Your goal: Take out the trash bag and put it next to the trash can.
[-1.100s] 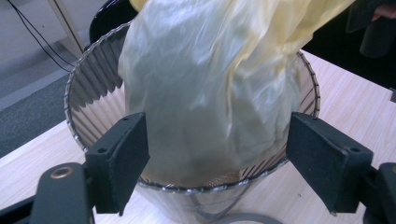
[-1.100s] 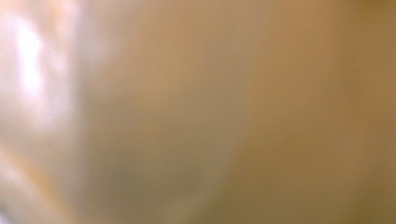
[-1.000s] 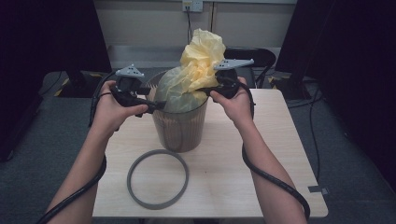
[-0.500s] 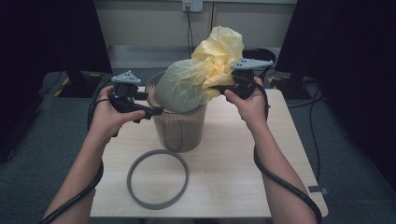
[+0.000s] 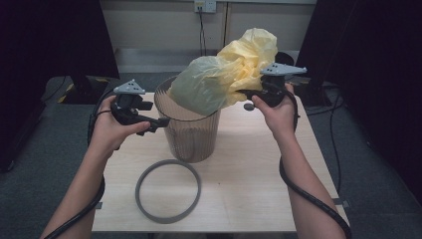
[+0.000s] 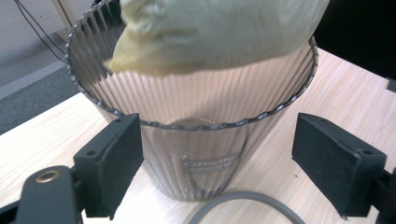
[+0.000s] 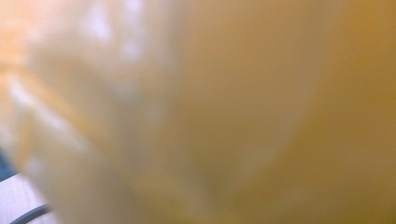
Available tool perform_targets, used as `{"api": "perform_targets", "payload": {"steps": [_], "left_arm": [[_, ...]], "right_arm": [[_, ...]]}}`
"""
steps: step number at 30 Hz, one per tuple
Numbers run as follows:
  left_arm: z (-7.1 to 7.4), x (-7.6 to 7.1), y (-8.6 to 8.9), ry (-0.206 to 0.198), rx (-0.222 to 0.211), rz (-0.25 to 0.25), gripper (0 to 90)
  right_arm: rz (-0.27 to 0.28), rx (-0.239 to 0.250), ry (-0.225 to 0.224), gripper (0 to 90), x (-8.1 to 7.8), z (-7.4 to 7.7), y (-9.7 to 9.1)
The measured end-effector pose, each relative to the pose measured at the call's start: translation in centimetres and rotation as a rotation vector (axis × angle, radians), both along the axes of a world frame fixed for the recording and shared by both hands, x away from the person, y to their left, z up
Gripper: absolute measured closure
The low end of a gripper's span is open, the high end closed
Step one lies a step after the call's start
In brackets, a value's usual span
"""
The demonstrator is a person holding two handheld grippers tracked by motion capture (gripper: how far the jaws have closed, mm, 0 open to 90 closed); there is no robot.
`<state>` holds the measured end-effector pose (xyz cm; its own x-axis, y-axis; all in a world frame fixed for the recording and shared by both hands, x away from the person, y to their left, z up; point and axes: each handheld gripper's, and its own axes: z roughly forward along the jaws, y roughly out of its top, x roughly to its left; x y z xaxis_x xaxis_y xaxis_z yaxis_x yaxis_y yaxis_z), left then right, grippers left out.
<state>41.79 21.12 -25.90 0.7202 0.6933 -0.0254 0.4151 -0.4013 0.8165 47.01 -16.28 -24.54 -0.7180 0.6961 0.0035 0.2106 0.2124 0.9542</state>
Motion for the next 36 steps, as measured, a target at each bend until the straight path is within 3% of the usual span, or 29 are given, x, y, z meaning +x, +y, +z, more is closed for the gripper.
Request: {"api": "perform_targets", "payload": {"steps": [7, 15, 21, 36], "left_arm": [[-0.7, -0.2, 0.6, 0.01, 0.002, 0.012, 16.0], [-1.5, -0.5, 1.3, 0.014, 0.003, 0.011, 16.0], [-2.1, -0.7, 1.7, 0.022, -0.005, 0.02, 16.0], [-4.4, -0.7, 1.7, 0.054, 0.011, 0.006, 16.0]], "right_arm": [[-0.044, -0.027, -0.01, 86.0, 0.0, -0.1, -1.3], [-0.093, -0.007, -0.028, 86.1, -0.2, -0.2, -2.6], [-0.142, -0.042, -0.052, 86.1, -0.4, -0.4, -3.8], [-0.268, 0.009, -0.041, 86.2, -0.7, -2.1, -9.0]]}}
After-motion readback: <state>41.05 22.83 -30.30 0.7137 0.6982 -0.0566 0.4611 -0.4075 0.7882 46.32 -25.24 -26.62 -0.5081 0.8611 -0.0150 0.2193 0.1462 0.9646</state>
